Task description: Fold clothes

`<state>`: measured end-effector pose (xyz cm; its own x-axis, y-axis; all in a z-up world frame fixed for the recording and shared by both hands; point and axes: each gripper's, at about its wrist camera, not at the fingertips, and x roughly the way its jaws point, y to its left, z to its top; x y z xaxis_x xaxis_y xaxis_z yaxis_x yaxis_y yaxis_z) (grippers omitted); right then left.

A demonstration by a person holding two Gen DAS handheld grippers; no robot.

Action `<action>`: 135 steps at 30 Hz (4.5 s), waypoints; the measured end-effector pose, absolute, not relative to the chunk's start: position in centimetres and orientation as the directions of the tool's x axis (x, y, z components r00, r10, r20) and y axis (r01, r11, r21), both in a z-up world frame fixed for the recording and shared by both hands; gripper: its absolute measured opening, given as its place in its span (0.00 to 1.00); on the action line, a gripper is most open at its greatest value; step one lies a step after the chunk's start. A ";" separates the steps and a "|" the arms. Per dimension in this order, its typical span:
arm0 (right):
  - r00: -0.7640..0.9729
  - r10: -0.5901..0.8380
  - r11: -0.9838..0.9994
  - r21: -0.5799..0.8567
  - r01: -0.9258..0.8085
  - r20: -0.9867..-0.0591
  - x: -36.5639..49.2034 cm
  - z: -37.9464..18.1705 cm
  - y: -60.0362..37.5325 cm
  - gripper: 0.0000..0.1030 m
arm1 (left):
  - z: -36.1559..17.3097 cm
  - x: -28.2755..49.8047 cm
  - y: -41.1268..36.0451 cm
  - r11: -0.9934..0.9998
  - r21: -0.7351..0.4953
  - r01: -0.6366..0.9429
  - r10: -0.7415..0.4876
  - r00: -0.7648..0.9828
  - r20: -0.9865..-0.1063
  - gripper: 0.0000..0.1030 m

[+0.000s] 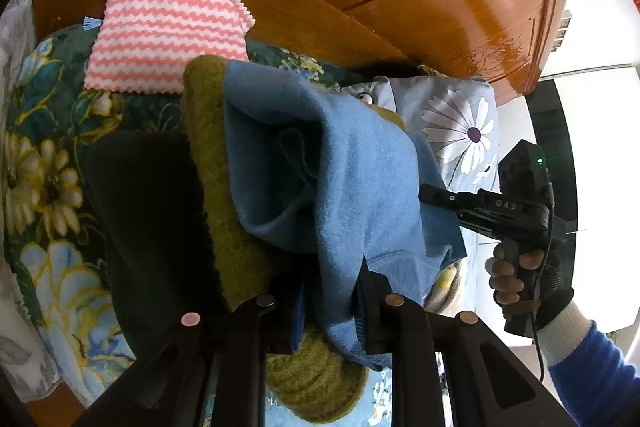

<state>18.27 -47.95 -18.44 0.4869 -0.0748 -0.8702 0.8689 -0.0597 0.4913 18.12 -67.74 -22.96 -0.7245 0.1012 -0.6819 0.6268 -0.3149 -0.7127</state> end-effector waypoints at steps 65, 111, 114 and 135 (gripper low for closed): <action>0.271 -0.233 0.075 0.261 0.962 -0.934 24.7 -14.2 -33.6 0.38 | -19.2 15.1 -58.9 -0.632 -0.402 0.662 -0.038 -0.545 -0.838 0.72; 0.151 -0.297 0.135 0.115 0.984 -0.943 27.6 -10.9 -23.3 0.91 | -13.8 20.8 -50.8 -0.558 -0.250 0.791 -0.390 -0.516 -0.763 1.00; 0.145 -0.296 0.136 0.109 0.985 -0.944 27.7 -11.0 -23.5 0.91 | -14.2 20.4 -50.9 -0.571 -0.230 0.788 -0.391 -0.507 -0.768 1.00; 0.071 -0.262 0.126 0.039 0.991 -0.962 25.9 -14.0 -27.1 0.91 | -19.1 19.4 -52.1 -0.523 -0.197 0.829 -0.363 -0.426 -0.829 1.00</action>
<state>25.91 -27.13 -14.03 0.0713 -0.2622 -0.9624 0.9913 0.1259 0.0391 19.40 -52.10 -19.08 -0.4258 -0.3633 -0.8287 0.8292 -0.5231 -0.1967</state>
